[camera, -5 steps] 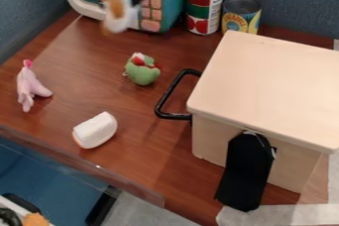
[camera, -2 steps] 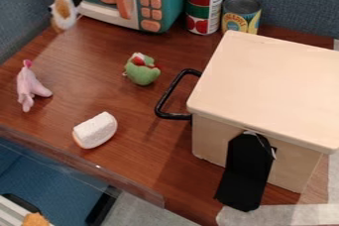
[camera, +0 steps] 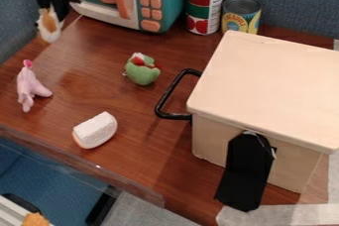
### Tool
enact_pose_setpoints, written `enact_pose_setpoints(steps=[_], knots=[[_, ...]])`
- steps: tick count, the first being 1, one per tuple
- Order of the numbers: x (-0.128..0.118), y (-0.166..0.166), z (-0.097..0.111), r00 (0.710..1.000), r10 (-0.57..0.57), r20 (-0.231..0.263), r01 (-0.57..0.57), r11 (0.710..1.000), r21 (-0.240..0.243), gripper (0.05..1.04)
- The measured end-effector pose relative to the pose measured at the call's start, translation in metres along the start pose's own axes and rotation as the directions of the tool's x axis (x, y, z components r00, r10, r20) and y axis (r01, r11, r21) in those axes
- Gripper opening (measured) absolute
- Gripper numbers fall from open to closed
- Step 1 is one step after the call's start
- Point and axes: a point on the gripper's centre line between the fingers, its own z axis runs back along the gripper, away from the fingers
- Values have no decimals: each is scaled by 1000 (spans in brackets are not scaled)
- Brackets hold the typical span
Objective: Move the toy dog to the right edge of the table
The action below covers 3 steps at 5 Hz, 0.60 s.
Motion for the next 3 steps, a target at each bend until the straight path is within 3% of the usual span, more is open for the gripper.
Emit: enact_pose_setpoints(steps=[1, 2, 3], knots=[[1, 2, -17, 1000, -6, -14, 6, 999, -34, 280], [1, 4, -16, 1000, 5, -9, -5, 999, -53, 562], [-4, 0, -13, 999, -1, -50, -2, 997, -72, 865]])
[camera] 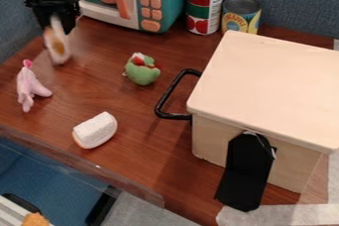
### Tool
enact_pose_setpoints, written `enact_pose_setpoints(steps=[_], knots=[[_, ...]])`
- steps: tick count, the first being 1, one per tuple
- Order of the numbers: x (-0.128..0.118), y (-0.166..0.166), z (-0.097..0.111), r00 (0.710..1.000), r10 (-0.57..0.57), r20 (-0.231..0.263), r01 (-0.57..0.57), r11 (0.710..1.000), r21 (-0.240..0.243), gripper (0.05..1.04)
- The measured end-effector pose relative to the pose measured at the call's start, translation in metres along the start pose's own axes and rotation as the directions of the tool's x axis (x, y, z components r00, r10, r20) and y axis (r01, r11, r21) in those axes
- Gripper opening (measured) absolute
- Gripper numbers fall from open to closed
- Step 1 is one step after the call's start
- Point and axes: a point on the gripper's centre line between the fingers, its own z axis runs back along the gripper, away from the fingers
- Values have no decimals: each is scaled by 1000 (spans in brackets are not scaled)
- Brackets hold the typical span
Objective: Move the toy dog to the right edge of the table
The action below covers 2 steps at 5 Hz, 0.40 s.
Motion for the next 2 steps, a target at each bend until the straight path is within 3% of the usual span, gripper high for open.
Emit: enact_pose_setpoints(steps=[1, 2], knots=[[4, -8, 32, 1000, 2, 13, -2, 1000, -23, 1007], [6, -14, 64, 998, -39, 48, 39, 999, -8, 1003]])
